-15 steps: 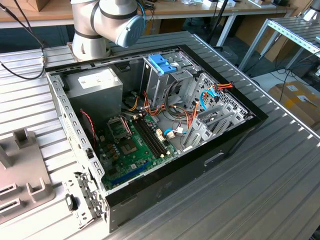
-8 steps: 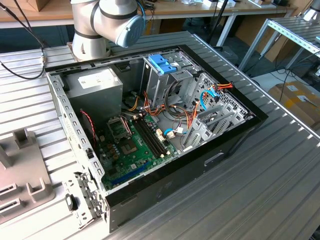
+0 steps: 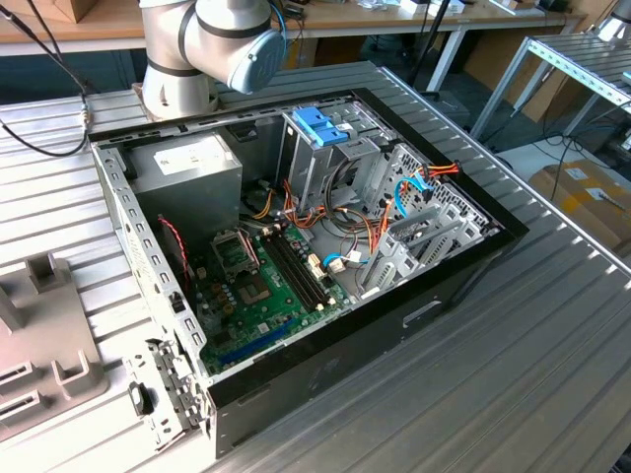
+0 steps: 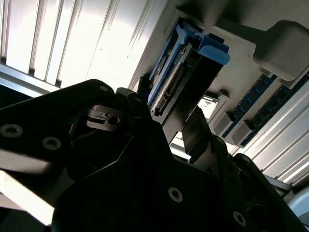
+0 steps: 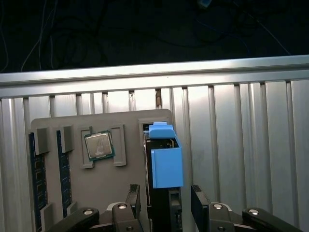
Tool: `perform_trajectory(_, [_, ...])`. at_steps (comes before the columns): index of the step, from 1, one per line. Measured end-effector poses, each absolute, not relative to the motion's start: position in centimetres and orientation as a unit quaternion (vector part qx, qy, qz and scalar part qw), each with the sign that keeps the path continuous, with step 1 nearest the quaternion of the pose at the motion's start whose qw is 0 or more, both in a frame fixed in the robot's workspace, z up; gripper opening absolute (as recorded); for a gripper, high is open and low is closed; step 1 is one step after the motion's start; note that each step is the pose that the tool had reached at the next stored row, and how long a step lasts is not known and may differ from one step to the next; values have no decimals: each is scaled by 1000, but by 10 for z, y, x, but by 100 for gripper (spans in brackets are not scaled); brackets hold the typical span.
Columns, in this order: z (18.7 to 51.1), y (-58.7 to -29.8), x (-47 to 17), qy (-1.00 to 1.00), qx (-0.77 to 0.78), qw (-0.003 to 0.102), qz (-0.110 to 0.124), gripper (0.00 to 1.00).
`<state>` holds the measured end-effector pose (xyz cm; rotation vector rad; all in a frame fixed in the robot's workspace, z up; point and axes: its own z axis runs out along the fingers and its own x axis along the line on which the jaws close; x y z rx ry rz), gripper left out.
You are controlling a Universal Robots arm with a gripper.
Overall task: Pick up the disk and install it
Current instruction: 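Pick up the disk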
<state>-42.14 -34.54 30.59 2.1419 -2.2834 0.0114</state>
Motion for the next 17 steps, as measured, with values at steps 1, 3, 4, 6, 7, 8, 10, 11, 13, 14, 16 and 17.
perform_trajectory(1, [306,-345,-421,-728,685,5,4,54])
perform_trajectory(3, [306,-345,-421,-721,693,5,4,54])
perform_trajectory(4, [306,-345,-421,-718,696,5,4,54])
perform_trajectory(6, [306,-345,-421,-717,698,5,4,54])
perform_trajectory(7, [306,-345,-421,-717,698,5,4,54])
perform_trajectory(8, [306,-345,-421,-716,698,5,4,54])
perform_trajectory(10, [306,-345,-421,-716,698,5,4,54])
perform_trajectory(11, [306,-345,-421,-716,698,5,4,54])
perform_trajectory(13, [306,-345,-421,-716,698,5,4,53])
perform_trajectory(14, [306,-345,-421,-716,698,5,4,46])
perform_trajectory(16, [306,-345,-421,-716,698,5,4,40])
perform_trajectory(17, [306,-345,-421,-716,698,5,4,35])
